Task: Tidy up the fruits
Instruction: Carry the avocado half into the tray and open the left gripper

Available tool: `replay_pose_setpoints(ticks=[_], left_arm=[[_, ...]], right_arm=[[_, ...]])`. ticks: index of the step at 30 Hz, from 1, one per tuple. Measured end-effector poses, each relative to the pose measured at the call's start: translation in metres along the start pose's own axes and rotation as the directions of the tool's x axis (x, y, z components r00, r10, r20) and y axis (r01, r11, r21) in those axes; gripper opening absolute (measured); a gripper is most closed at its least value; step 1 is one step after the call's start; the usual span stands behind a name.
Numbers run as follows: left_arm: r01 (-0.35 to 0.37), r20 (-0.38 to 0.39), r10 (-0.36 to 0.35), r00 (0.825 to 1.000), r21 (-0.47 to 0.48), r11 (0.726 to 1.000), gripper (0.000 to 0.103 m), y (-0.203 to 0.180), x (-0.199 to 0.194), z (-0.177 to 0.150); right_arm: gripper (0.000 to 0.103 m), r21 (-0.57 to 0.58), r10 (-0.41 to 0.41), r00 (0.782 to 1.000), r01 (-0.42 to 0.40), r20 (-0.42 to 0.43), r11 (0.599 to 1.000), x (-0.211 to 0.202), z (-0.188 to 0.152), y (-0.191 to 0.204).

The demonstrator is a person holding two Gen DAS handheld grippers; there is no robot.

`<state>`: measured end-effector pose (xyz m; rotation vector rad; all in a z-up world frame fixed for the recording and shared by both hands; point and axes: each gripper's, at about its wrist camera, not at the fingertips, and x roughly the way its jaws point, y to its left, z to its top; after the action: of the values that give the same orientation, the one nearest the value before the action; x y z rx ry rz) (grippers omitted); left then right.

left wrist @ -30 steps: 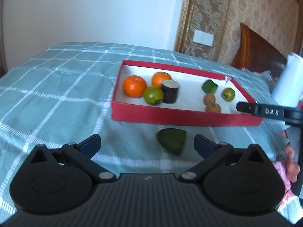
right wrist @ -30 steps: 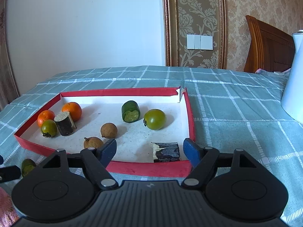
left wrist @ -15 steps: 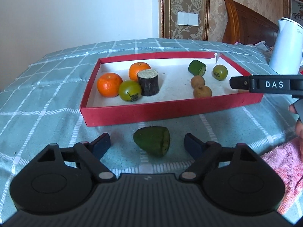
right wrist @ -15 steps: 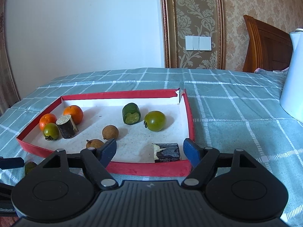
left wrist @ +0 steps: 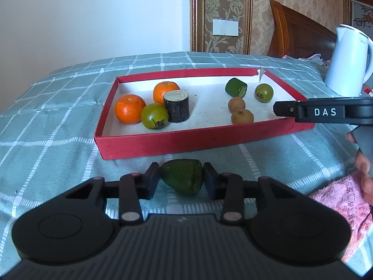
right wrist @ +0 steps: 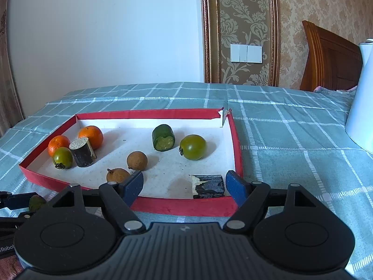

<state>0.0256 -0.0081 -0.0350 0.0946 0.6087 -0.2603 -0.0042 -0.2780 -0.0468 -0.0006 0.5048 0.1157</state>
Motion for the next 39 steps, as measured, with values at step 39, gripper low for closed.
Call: replay_pose_setpoints(ticks=[39], left_arm=[[-0.043,0.095,0.036,0.995,0.065,0.997,0.037,-0.039,0.082,0.098]], right_arm=[[0.078,0.120,-0.039,0.997,0.032,0.060,0.992,-0.008,0.005,-0.014]])
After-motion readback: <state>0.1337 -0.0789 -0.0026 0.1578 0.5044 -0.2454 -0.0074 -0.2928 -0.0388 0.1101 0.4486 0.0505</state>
